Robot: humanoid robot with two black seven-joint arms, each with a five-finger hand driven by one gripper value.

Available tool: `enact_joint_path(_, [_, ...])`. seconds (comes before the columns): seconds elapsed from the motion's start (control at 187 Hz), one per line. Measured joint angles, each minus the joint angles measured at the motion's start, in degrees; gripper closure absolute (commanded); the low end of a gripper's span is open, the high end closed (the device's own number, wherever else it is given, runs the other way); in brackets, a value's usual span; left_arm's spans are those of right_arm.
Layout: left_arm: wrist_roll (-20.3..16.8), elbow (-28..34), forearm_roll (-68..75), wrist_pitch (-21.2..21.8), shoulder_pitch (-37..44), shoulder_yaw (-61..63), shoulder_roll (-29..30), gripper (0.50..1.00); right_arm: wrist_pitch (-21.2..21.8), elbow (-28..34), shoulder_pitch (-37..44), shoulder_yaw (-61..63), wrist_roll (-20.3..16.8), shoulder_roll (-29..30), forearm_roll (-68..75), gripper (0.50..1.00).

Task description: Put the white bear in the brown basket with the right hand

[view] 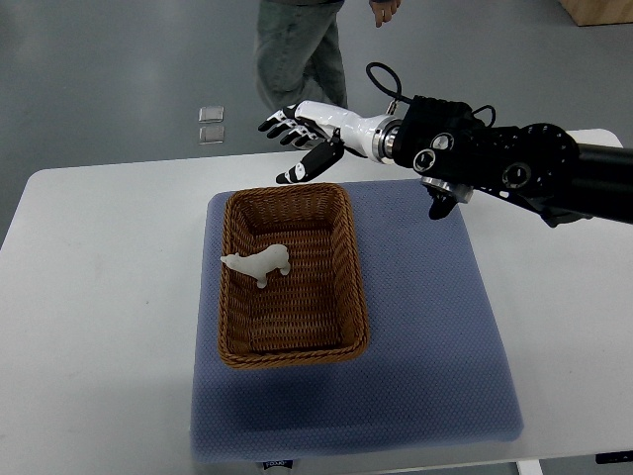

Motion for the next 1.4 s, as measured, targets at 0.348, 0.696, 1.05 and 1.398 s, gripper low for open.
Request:
enact_joint_path(0.348, [0.04,0.0,0.0,0.0,0.0,0.0,0.0,0.5,-0.47,-0.41,-20.8,32.25,-0.07,-2.69,2.39,0.583])
enact_joint_path(0.696, [0.04,0.0,0.0,0.03,0.0,-0.04,0.0,0.5,0.66,-7.33,-32.94,52.31,-0.01,2.11,20.89,0.572])
enact_joint_path(1.05, [0.07,-0.06,0.04,0.03,0.09,-0.09,0.0,0.5,19.23,-19.53,-34.46,56.67,0.18,5.79,32.07,0.572])
enact_joint_path(1.398, [0.07,0.0,0.02,0.03,0.13,-0.18,0.0,0.5,24.64,-21.98,-36.28,59.97,4.52,7.66,32.45,0.572])
